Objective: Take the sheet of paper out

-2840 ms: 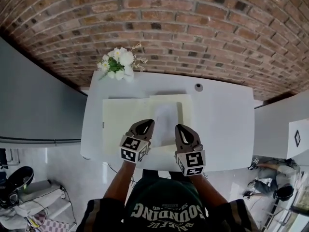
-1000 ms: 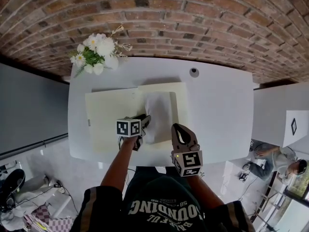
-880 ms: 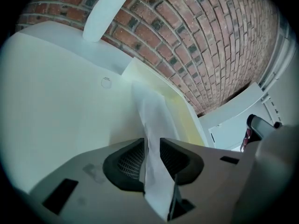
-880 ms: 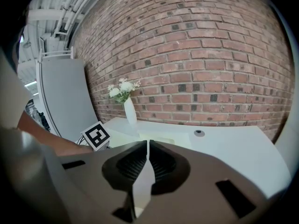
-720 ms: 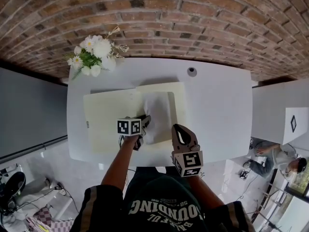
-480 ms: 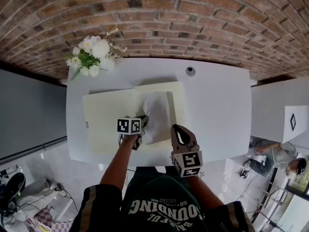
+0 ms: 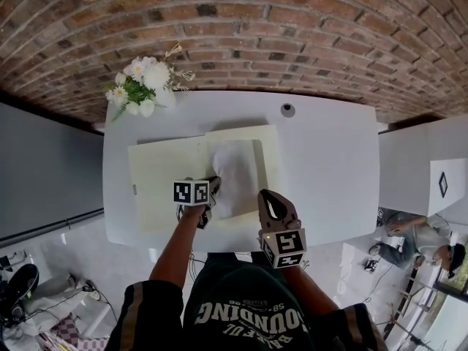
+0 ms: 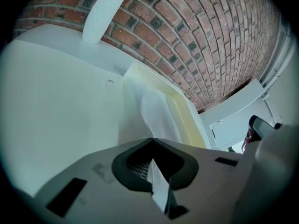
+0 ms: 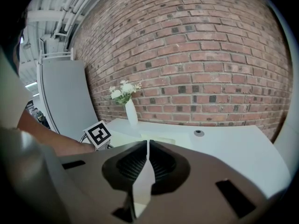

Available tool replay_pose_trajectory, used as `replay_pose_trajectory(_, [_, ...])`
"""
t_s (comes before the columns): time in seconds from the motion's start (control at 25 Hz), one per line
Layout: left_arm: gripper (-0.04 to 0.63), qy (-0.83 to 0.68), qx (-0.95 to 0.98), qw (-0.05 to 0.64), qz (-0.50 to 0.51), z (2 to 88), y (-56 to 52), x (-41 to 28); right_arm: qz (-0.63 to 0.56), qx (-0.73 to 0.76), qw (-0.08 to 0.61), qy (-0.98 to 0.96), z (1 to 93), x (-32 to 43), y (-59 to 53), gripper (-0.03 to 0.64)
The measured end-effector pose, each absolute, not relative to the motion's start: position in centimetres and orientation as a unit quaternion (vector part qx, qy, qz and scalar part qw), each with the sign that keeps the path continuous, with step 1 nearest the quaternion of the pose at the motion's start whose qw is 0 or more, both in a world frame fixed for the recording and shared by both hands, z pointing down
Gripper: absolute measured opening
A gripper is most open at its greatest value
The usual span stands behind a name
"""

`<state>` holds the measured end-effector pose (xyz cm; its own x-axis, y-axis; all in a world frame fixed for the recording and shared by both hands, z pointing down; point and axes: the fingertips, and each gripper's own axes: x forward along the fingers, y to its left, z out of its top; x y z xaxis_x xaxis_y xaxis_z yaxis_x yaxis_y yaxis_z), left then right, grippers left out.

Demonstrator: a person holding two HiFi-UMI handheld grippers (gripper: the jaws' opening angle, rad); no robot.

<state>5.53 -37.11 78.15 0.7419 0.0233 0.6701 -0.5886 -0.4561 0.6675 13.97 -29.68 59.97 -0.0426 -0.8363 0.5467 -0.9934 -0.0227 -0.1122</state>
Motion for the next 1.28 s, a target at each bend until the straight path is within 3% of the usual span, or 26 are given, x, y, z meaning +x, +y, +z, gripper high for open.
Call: replay_pose_trajectory(1.28, [0.012, -0.238, 0.8, 0.437, 0.335, 75.6, -39.2, -4.9, 0.226, 0.648, 0.147, -0.713, 57.6, 9.7, -30.4, 0.074])
